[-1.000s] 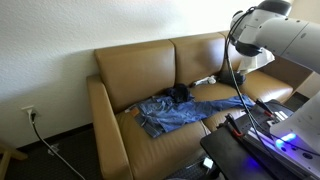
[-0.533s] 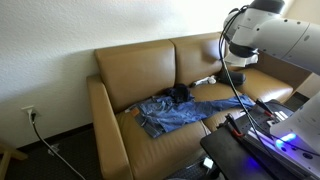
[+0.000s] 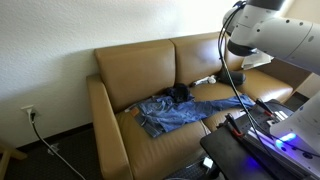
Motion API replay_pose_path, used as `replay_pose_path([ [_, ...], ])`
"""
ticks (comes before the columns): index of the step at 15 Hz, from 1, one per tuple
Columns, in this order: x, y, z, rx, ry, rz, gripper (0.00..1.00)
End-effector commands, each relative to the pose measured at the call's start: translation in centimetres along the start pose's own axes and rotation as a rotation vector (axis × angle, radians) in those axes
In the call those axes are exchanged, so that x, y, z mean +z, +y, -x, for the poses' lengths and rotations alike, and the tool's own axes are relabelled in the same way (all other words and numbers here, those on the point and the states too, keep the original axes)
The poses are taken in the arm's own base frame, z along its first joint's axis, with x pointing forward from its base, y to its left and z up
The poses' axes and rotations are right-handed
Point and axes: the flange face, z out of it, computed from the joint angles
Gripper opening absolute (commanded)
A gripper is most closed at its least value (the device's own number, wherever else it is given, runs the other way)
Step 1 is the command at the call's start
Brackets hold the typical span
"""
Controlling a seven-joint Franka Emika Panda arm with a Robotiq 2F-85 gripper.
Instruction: Unfold the white towel
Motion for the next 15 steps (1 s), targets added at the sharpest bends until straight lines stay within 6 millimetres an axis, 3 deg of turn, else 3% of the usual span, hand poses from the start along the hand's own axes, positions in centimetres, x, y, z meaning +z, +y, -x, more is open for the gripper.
replay_pose_path([
  [1,0.0,-0.1,0.0,-0.001,0.0,0.0,0.01],
  [3,0.5,-1.4,-0.5,0.03,-0.149,0.08,0.01],
  [9,8.2,-3.9,-0.4,0.147,-0.248,0.293,0.01],
  [12,10.8,-5.6,1.4,0.168,-0.3,0.413,0.01],
  [13,11.1,-6.4,2.1,0.16,-0.326,0.449,0.01],
  [14,8.3,-4.5,4.7,0.134,-0.344,0.499,0.01],
  [15,7.4,-4.6,5.6,0.08,-0.339,0.522,0.01],
])
